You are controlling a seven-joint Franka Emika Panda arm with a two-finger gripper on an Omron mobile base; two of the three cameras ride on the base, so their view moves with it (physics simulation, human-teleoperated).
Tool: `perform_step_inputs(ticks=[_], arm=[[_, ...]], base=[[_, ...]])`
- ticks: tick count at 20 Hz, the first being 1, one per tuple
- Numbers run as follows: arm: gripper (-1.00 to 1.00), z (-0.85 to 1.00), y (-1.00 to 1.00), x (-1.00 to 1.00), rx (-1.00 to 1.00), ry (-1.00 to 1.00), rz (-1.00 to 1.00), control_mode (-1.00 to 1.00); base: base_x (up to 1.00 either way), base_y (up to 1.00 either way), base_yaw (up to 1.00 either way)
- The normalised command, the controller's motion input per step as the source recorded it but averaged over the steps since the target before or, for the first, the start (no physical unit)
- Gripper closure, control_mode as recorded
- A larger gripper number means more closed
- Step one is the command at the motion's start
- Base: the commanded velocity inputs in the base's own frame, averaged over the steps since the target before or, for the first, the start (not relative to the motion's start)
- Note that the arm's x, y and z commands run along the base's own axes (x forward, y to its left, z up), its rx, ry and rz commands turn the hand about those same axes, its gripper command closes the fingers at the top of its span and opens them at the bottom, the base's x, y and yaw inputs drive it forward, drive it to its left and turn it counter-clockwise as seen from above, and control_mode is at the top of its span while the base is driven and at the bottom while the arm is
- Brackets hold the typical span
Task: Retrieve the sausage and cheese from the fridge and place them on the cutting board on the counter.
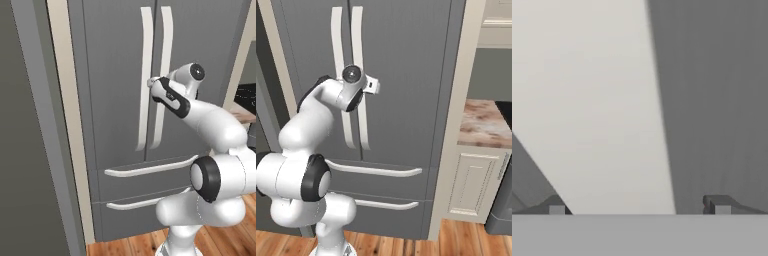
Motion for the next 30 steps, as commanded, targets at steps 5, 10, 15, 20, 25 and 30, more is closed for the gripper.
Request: perform_step_inputs(ticks=[5, 10, 15, 20, 25, 30], arm=[[-1.0, 0.0, 0.0, 0.41, 0.0, 0.0, 0.0, -1.0], [-1.0, 0.0, 0.0, 0.48, 0.0, 0.0, 0.0, -1.0], [1.0, 0.11, -0.02, 0.17, 0.0, 0.01, 0.0, -1.0], [1.0, 0.26, -0.19, -0.01, 0.0, 0.0, 0.02, -1.0], [1.0, 0.44, -0.05, -0.36, 0.0, 0.01, 0.01, -1.0], [1.0, 0.64, -0.23, -0.81, 0.03, 0.03, 0.02, -1.0]], base=[[0.0, 0.0, 0.0], [0.0, 0.0, 0.0], [0.0, 0.0, 0.0], [0.0, 0.0, 0.0], [0.0, 0.0, 0.0], [0.0, 0.0, 0.0]])
